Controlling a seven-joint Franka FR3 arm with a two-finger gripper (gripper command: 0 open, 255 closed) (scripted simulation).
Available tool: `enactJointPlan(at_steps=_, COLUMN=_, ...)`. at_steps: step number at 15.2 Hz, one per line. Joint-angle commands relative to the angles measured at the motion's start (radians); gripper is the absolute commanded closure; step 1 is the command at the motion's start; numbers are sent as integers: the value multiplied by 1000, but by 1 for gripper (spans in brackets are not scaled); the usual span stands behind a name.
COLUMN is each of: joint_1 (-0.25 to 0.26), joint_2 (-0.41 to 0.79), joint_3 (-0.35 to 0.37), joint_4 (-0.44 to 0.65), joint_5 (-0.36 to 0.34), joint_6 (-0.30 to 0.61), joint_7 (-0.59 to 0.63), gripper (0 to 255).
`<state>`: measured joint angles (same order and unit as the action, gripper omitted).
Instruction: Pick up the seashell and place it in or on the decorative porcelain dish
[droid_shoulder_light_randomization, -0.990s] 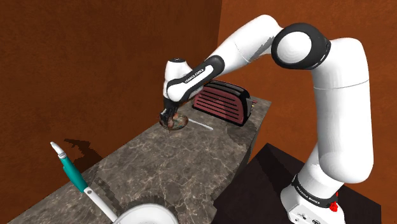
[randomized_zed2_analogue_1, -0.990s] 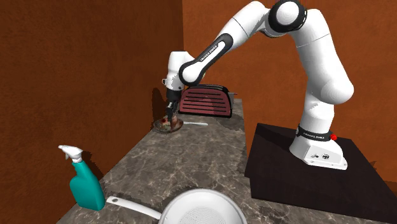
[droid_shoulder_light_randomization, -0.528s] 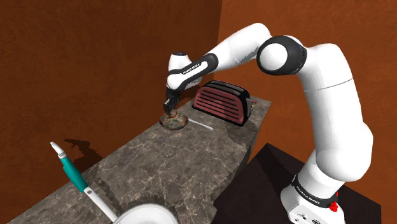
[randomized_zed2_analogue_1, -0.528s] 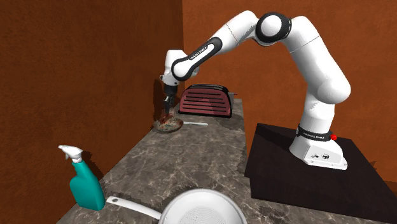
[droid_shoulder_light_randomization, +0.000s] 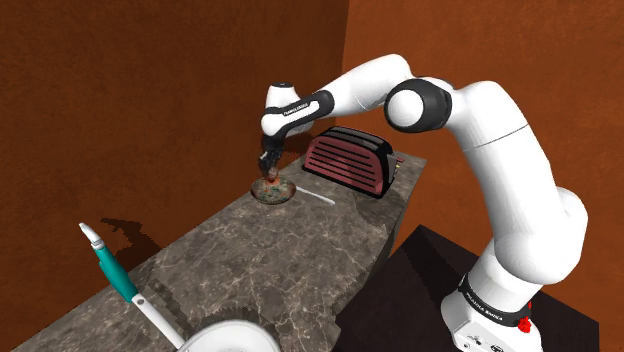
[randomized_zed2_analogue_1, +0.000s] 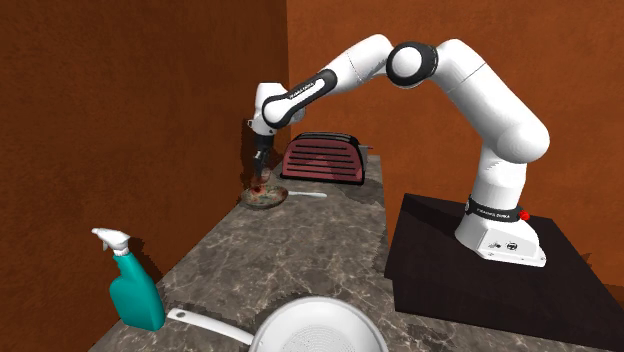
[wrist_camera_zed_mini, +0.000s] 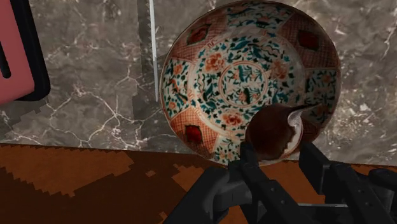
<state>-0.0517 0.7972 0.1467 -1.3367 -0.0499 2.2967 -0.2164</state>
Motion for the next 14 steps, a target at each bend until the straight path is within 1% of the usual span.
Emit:
enactJointPlan(at_steps=1, joint_1=0, joint_2=17, joint_3=-1, joint_4=3, joint_5=-1, joint_6=15, joint_7=-2, gripper=255)
enactJointPlan(at_steps=11, joint_1=4, joint_2=101, joint_3=-8, joint_4=6, joint_5=-7, joint_6=94, joint_7=-4, gripper=255)
enactJointPlan(at_steps=14, joint_1=4, joint_2=101, joint_3=-8, joint_4=7, joint_5=-7, joint_6=94, joint_7=-4, gripper=255)
